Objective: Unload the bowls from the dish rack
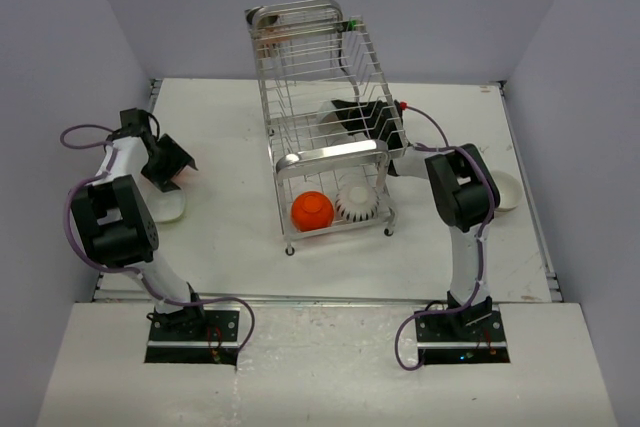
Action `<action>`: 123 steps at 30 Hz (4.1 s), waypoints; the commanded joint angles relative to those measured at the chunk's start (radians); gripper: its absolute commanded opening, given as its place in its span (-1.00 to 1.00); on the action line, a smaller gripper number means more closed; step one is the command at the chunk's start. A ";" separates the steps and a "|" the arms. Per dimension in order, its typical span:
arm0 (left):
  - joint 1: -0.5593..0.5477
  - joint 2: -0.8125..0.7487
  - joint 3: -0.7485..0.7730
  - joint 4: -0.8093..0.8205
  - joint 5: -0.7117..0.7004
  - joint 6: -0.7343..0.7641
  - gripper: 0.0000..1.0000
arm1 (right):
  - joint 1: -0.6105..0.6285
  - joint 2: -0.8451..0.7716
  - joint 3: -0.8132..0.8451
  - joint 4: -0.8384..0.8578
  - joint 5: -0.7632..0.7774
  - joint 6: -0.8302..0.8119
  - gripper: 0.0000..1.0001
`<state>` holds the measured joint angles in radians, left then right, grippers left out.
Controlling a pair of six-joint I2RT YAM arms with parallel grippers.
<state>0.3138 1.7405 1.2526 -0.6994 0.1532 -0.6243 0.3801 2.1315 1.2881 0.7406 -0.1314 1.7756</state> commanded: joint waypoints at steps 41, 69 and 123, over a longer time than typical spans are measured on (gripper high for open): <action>0.008 -0.139 0.173 -0.120 -0.075 -0.009 1.00 | -0.023 -0.220 -0.101 0.326 -0.123 0.008 -1.00; -0.219 -0.167 0.103 -0.015 -0.001 0.031 0.89 | -0.380 -0.447 0.350 -1.211 -0.387 -0.925 -1.00; -0.429 0.129 0.372 -0.078 0.109 -0.060 0.68 | -0.524 0.200 0.872 -1.882 0.363 -1.440 -1.00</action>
<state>-0.1055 1.8538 1.5806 -0.7494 0.2329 -0.6800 -0.1368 2.3352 2.1014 -1.1110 0.1925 0.3538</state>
